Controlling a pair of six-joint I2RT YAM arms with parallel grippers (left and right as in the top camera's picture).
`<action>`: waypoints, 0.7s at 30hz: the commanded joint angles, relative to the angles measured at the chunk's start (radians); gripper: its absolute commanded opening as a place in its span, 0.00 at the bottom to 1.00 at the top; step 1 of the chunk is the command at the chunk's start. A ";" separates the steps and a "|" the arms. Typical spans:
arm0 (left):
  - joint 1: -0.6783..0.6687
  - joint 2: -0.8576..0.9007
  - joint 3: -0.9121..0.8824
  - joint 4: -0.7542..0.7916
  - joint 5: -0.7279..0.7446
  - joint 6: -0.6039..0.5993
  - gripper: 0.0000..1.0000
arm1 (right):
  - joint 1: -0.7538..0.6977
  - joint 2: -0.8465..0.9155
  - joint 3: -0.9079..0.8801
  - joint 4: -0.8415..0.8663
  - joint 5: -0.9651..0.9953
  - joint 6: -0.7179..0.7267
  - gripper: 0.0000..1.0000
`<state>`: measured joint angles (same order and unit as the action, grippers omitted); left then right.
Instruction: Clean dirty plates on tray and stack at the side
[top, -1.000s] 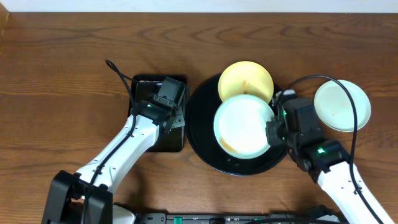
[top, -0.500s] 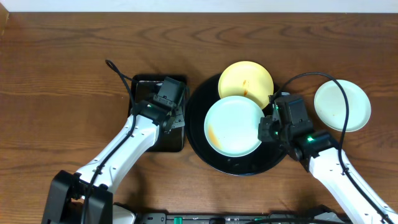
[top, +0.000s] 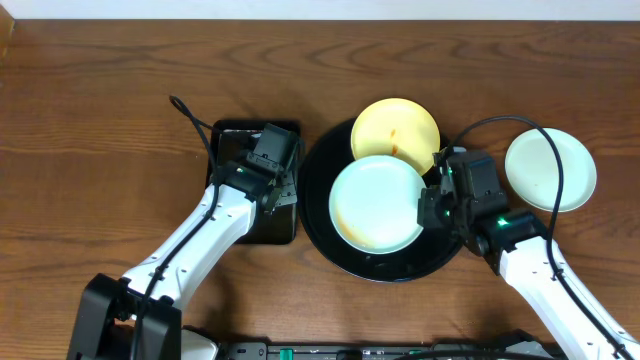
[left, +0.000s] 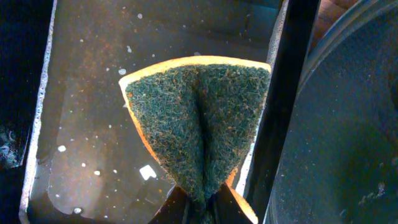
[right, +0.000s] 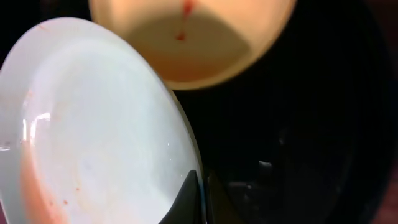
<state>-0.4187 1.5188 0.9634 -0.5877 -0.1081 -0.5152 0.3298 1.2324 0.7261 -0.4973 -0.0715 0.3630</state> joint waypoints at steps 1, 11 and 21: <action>0.003 -0.001 -0.010 -0.003 -0.016 0.018 0.08 | -0.020 -0.003 0.011 -0.005 0.109 0.078 0.01; 0.003 -0.001 -0.010 -0.003 -0.016 0.018 0.08 | -0.018 -0.002 0.011 0.018 -0.064 0.127 0.01; 0.003 -0.001 -0.010 -0.003 -0.016 0.018 0.08 | -0.021 -0.013 0.016 0.070 0.059 -0.104 0.01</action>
<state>-0.4191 1.5188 0.9630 -0.5873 -0.1081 -0.5152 0.3054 1.2324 0.7261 -0.4431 -0.0334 0.3897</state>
